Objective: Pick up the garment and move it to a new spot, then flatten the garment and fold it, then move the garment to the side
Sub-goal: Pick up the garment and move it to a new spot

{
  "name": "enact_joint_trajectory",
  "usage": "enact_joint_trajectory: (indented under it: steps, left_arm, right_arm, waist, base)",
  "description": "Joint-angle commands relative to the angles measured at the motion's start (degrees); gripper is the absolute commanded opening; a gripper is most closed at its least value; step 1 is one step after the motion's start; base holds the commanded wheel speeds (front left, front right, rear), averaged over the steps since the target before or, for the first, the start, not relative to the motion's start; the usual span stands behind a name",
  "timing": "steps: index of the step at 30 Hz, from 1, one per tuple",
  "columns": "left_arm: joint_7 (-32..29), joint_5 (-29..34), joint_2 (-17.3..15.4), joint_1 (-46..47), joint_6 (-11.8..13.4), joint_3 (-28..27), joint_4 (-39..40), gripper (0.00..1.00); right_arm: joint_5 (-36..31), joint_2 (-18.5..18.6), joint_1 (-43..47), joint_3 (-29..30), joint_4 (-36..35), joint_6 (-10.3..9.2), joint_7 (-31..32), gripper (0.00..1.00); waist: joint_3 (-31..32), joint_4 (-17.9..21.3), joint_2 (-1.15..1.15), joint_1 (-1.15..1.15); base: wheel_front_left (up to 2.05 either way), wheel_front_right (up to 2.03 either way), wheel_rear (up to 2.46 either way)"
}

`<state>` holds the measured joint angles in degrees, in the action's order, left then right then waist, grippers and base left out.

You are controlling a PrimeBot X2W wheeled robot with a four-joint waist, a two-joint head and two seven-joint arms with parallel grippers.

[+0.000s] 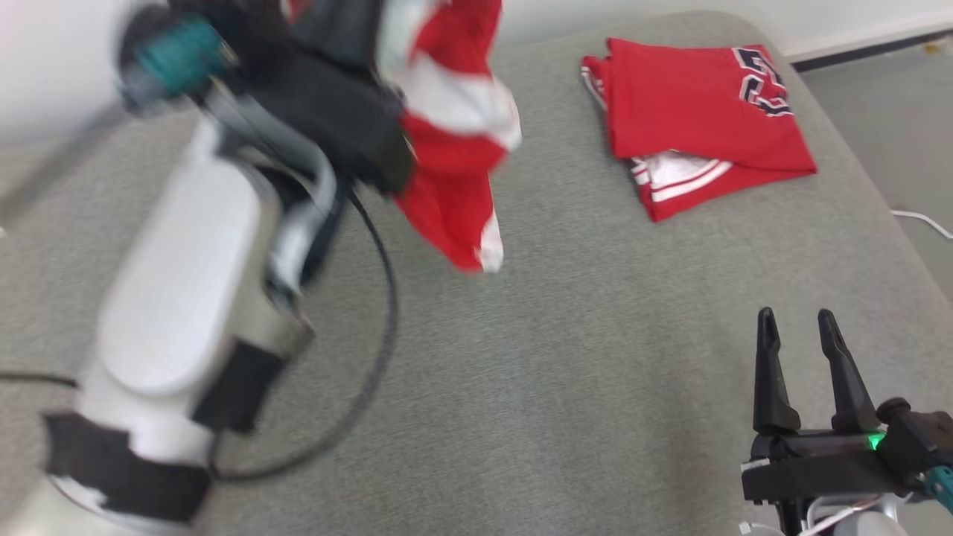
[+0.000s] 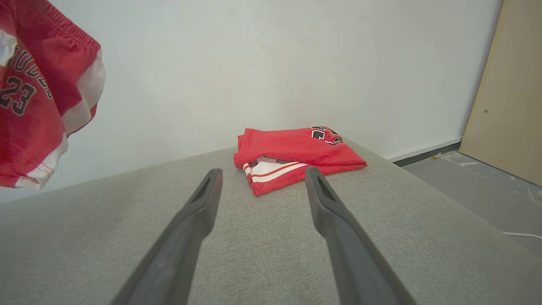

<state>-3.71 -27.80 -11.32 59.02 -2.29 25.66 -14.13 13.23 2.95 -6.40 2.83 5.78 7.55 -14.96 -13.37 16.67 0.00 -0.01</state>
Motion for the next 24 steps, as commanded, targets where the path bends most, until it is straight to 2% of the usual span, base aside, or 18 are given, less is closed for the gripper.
enact_joint_trajectory:
  steps: [1,5,9,13,18,24]
  left_arm:
    - [0.25,-0.46,0.95,-3.48,0.75,0.89,1.34,0.00]
    - [1.32,-2.39,2.37,-11.21,2.73,1.57,2.53,0.00]
    - [3.31,-3.01,1.86,-19.02,4.22,1.52,2.11,0.00]
    - [6.08,-3.48,-0.96,-26.77,5.90,-0.04,1.00,0.00]
    - [9.24,-5.32,-3.52,-35.26,6.80,-2.21,0.08,0.00]
    - [11.78,-6.62,-4.64,-40.86,6.95,-3.58,-0.63,0.00]
  right_arm:
    - [0.35,-0.10,0.82,0.42,-0.34,-0.16,-0.26,1.00]
    - [0.50,-0.11,0.91,1.19,-0.48,-0.15,-0.27,1.00]
    - [0.24,-0.09,0.34,1.26,-0.24,-0.15,-0.28,1.00]
    - [-0.38,-0.10,-0.08,1.14,0.05,-0.15,-0.27,1.00]
    - [-1.53,-0.07,-0.22,1.33,0.60,-0.15,-0.27,1.00]
    - [-2.46,-0.07,-0.08,1.04,1.00,-0.15,-0.28,1.00]
  waist:
    - [-0.24,1.10,0.00,0.01]
    - [-0.64,0.38,0.00,0.01]
    - [-1.05,-1.07,0.00,0.01]
    - [-1.15,-2.83,0.00,0.01]
    - [-0.96,-5.47,0.00,0.01]
    - [-0.05,-8.04,0.00,0.01]
  base:
    - [0.00,0.00,0.00]
    - [0.00,0.00,0.00]
    - [0.00,0.00,0.00]
    - [0.00,0.00,0.00]
    - [0.00,0.00,0.00]
    - [0.00,0.00,0.00]
